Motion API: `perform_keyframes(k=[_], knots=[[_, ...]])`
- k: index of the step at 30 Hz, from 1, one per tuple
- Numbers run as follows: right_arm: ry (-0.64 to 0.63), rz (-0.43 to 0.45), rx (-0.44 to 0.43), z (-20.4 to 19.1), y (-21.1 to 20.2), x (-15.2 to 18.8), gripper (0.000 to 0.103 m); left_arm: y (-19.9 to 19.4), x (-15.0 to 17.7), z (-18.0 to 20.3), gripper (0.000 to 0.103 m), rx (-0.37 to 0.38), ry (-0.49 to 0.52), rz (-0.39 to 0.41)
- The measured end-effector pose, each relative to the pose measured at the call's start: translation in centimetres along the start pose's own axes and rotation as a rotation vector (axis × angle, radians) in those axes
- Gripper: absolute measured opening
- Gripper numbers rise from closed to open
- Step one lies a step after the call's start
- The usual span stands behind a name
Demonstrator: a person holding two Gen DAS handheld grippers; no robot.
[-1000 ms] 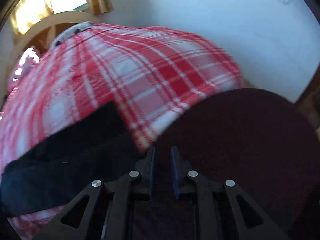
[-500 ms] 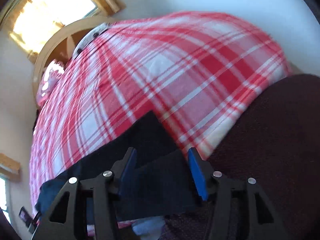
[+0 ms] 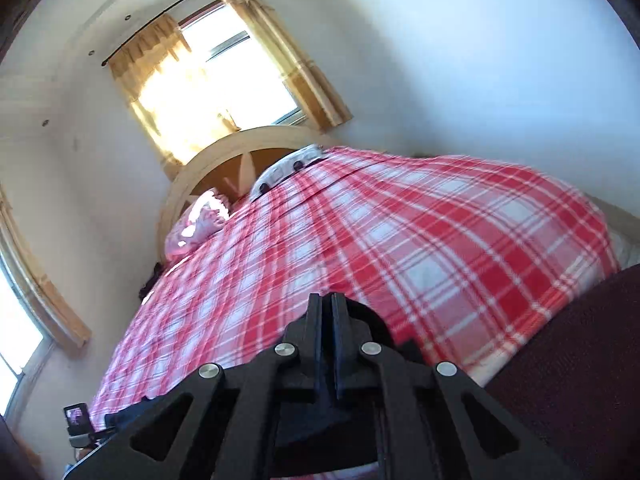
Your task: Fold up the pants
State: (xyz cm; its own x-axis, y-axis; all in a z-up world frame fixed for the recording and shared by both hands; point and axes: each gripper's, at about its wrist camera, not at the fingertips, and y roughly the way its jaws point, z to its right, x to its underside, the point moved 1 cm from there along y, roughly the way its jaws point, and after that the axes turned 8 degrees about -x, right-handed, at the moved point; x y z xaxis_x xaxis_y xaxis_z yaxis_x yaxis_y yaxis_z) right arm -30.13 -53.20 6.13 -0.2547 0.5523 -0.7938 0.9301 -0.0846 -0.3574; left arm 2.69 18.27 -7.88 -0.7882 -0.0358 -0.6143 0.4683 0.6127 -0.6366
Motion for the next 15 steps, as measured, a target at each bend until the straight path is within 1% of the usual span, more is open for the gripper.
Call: perform_keyframes(k=[1,2,3,4,5,6,8,9,10,12,13,15], knots=[[0.004,-0.037,0.105,1.2,0.4,0.5,0.005,0.0,0.0,0.1,0.103,-0.003,0.0,0.002],[-0.013,-0.057,0.213,2.1,0.7,1.0,0.005,0.0,0.0,0.2,0.103,-0.006,0.002,0.004],[-0.052,-0.072,0.331,3.4,1.1,1.7,0.005,0.0,0.0,0.3,0.103,-0.01,0.005,0.007],[-0.07,-0.093,0.394,4.8,1.4,2.3,0.005,-0.1,0.0,0.3,0.103,-0.013,0.01,0.01],[-0.053,-0.116,0.426,6.0,1.6,2.7,0.005,-0.1,0.0,0.3,0.103,-0.014,0.015,0.013],[-0.001,-0.127,0.435,7.5,1.4,3.0,0.005,-0.2,0.0,0.2,0.103,-0.012,0.019,0.016],[0.105,-0.089,0.433,9.4,0.1,3.6,0.005,-0.1,-0.1,0.2,0.103,-0.007,0.015,0.012],[0.137,-0.079,0.401,9.8,-0.4,3.8,0.005,0.0,-0.1,0.2,0.103,-0.007,0.011,0.007],[0.153,-0.093,0.358,9.6,-0.3,4.0,0.005,0.0,-0.1,0.2,0.103,-0.009,0.009,0.006],[0.143,-0.148,0.298,8.6,0.6,4.2,0.005,-0.1,-0.1,0.4,0.103,-0.021,0.013,0.011],[0.126,-0.177,0.269,7.9,1.5,4.4,0.005,-0.2,-0.1,0.5,0.103,-0.027,0.017,0.015],[0.094,-0.215,0.24,6.6,4.0,4.7,0.006,-0.4,-0.1,0.5,0.103,-0.03,0.021,0.023]])
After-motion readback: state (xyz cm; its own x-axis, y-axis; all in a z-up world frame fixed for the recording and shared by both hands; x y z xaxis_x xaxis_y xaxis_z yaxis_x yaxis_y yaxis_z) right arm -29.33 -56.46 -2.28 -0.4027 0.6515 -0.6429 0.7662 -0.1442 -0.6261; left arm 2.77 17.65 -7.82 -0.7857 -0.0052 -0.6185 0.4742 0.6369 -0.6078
